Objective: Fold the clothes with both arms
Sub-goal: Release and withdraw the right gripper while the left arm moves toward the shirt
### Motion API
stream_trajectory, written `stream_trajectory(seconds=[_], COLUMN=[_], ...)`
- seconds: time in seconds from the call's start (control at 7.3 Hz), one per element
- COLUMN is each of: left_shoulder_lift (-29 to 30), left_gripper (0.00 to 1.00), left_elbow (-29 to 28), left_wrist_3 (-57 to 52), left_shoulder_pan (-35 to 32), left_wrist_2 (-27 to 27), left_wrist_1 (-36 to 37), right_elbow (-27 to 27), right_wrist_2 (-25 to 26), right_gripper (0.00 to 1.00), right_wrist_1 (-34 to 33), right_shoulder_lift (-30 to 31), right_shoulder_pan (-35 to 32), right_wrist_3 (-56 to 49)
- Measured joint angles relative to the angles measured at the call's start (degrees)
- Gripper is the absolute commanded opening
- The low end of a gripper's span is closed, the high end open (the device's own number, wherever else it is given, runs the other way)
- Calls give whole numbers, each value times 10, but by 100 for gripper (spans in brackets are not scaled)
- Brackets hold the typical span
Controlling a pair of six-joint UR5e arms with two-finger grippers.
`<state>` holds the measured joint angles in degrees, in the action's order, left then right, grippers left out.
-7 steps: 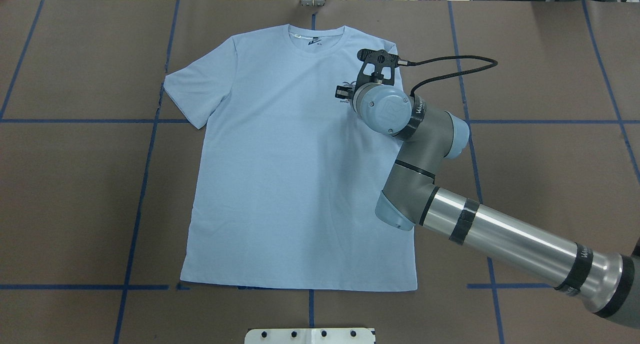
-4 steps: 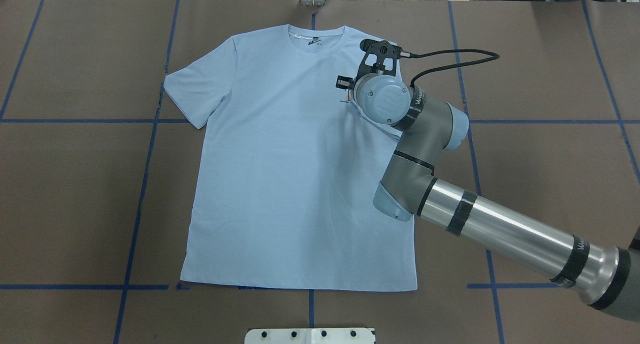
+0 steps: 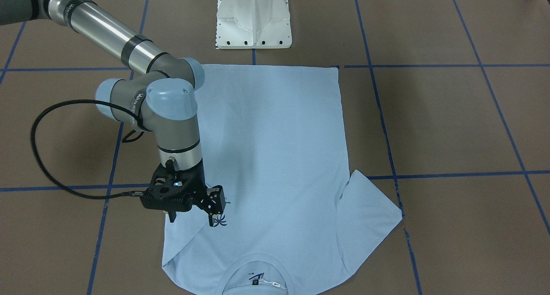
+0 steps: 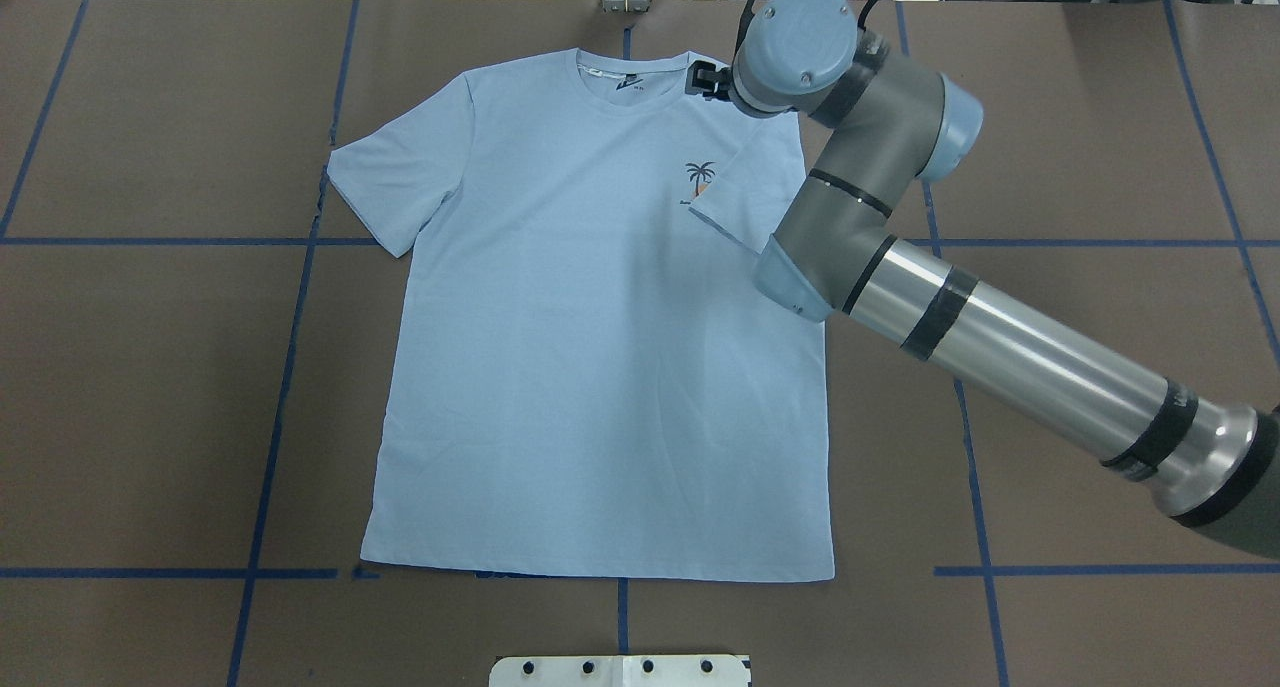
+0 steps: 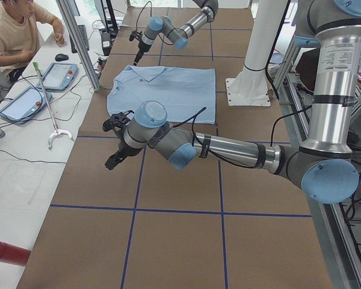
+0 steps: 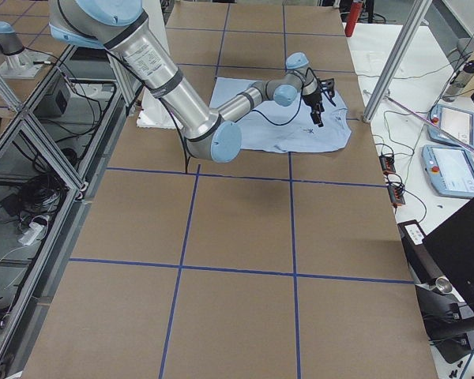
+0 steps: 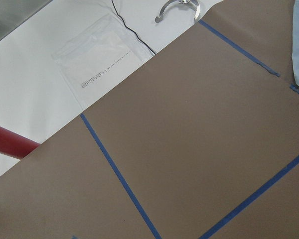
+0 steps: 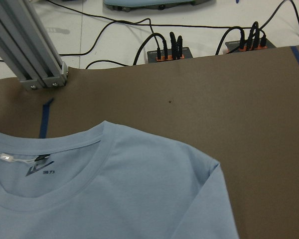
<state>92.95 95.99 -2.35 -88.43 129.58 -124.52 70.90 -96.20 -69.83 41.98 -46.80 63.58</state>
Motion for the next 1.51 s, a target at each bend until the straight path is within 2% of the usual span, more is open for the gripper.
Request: stream_trajectory(seconds=[0.41, 0.55, 0.69, 0.82, 1.23, 1.51], left_shoulder_lift=[13, 21, 33, 44, 100, 155], left_gripper=[100, 93, 79, 66, 57, 49], left_elbow=[-22, -30, -35, -39, -69, -128], left_wrist_3=[83, 125, 198, 289, 525, 595], left_shoulder_pan=[12, 34, 63, 100, 237, 311], left_wrist_2=[-3, -4, -13, -38, -169, -242], left_wrist_1=[-71, -83, -95, -114, -138, -139], right_elbow=[12, 17, 28, 44, 66, 66], right_wrist_2=[-206, -267, -309, -330, -339, -337], right_gripper=[100, 100, 100, 100, 100, 100], right_wrist_1=[-47, -47, -46, -45, -44, -44], right_shoulder_lift=[35, 65, 98, 132, 172, 175], right_shoulder_pan=[-149, -195, -232, -258, -280, -281], right_wrist_3=[-262, -342, -399, -436, -467, -466])
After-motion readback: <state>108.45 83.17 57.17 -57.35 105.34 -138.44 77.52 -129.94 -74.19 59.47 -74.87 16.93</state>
